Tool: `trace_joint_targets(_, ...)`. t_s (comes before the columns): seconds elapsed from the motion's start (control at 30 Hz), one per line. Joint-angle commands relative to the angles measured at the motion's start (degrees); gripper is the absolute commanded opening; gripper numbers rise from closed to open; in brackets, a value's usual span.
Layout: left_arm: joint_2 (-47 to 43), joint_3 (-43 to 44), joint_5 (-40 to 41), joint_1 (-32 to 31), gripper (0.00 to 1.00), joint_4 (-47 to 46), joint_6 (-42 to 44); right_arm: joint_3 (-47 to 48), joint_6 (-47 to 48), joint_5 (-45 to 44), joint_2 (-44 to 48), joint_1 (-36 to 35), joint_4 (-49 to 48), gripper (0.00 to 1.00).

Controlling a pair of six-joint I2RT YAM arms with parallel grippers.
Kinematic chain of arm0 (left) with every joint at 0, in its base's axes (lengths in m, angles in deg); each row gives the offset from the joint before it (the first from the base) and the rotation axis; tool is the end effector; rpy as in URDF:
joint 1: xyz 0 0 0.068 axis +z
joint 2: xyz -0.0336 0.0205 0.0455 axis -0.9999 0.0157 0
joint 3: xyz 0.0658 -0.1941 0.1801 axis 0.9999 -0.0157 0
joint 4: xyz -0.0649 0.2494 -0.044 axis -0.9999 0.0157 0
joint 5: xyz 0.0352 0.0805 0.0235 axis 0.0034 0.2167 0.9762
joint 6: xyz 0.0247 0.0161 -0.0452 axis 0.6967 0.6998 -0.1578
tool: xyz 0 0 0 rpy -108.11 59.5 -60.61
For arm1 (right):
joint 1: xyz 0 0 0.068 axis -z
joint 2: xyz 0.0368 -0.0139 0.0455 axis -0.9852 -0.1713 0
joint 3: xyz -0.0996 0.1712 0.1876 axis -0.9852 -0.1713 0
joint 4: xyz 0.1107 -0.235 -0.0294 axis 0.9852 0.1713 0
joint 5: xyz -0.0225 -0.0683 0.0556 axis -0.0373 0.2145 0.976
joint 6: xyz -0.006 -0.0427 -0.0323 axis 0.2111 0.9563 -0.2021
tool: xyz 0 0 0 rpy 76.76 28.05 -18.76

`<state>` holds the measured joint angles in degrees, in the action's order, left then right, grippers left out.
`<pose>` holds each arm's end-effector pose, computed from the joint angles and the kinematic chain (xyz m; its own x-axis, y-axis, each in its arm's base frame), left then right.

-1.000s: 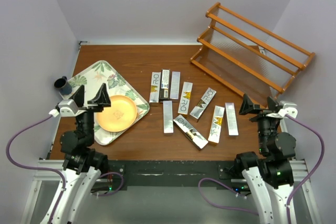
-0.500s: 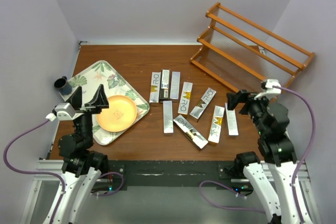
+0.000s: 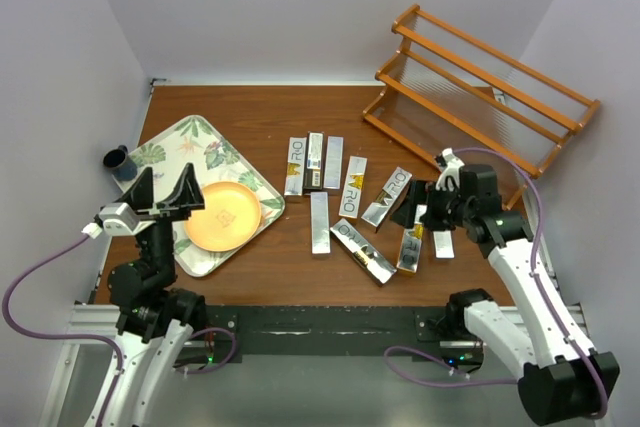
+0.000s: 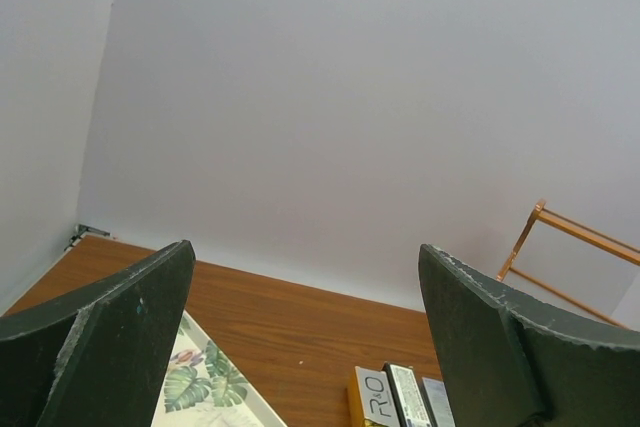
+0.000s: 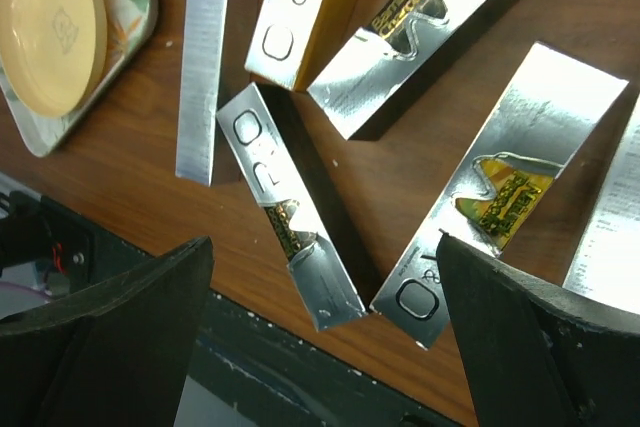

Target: Place and organize the toothpastes onto the shelf

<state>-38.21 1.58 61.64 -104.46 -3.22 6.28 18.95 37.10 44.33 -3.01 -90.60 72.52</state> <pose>0.0693 -0.0075 0.3154 0.4767 -0.3742 -0.7955 0.1110 0.9233 -0.3678 0.1649 0.0443 0.2769 -0.7902 0.1671 -0.5896 -0.1858 0.8515 0.4904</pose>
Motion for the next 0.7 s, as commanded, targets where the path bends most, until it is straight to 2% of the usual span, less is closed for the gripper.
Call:
trace_joint_targets(0.0, -0.67, 1.64, 1.16, -0.29, 1.0, -0.77, -0.64, -1.67, -2.42, 0.27, -2.59, -8.04, -2.3, 0.99)
trace_joint_targets(0.1, -0.49, 1.55, 1.34, -0.29, 1.0, -0.68, -0.64, -2.81, -4.0, -2.37, -7.51, -15.52, -5.11, 0.99)
trace_joint_targets(0.27, -0.23, 1.46, 1.51, -0.29, 1.0, -0.59, -0.64, -3.08, -4.71, -15.9, -13.04, -25.29, -6.26, 0.99)
trace_joint_targets(0.5, 0.21, 1.46, 1.16, -0.29, 1.0, -0.77, -0.72, -2.9, -4.97, -24.24, -17.62, -33.48, -6.53, 0.99)
trace_joint_targets(0.67, 0.65, 1.29, 0.99, -0.29, 1.0, -1.03, -0.72, -4.13, -5.76, -24.26, -18.94, -37.6, -6.44, 0.98)
